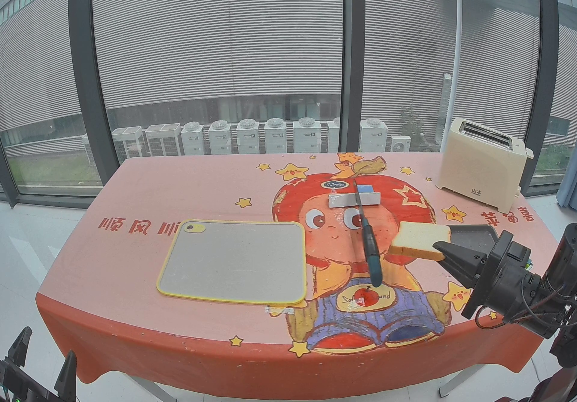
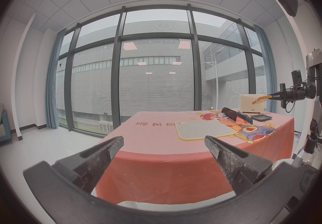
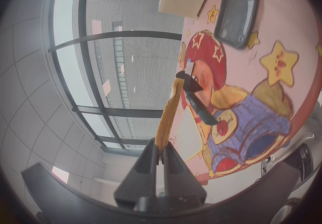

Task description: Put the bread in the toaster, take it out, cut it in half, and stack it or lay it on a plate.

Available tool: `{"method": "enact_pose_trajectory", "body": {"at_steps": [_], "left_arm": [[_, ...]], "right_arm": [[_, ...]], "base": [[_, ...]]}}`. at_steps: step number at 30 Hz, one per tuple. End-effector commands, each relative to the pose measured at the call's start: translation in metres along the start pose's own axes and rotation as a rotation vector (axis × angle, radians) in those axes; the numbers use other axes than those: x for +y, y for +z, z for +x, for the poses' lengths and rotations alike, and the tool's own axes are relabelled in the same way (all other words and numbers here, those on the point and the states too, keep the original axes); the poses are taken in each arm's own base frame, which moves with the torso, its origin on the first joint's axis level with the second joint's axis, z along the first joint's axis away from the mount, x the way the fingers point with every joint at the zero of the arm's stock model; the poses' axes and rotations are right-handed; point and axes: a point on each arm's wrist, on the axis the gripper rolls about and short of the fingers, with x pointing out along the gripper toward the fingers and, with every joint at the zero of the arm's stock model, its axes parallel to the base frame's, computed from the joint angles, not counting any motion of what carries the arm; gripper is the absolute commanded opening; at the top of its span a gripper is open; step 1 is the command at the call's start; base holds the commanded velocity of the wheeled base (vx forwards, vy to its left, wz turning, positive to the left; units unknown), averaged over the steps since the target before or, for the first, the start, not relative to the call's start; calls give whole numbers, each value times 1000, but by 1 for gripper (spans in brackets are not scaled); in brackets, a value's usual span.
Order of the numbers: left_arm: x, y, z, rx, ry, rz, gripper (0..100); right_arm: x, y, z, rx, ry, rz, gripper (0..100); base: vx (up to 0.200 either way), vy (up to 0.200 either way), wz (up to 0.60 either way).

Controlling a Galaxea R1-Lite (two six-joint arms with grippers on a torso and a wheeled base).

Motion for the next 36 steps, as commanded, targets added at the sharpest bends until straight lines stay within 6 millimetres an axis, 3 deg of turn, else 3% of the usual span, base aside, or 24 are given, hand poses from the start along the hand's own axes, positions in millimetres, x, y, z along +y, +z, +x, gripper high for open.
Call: {"method": "enact_pose_trajectory", "body": {"at_steps": [1,10,22,36], "left_arm": [[0,-5,1,18,0,0,100],[0,-5,1,18,0,0,100],[0,-5,1,18,0,0,100],[0,-5,1,18,0,0,100]], "right_arm": [[-1,-1,0,8,-5,-2,0],[-3,-3,1,16,-19,-1,0],[-2,-7,2,38,-10,3,0],[7,-5,41,79,5,6,0]], "base": [[0,200,0],[0,200,0],[0,0,0],[0,0,0]]}}
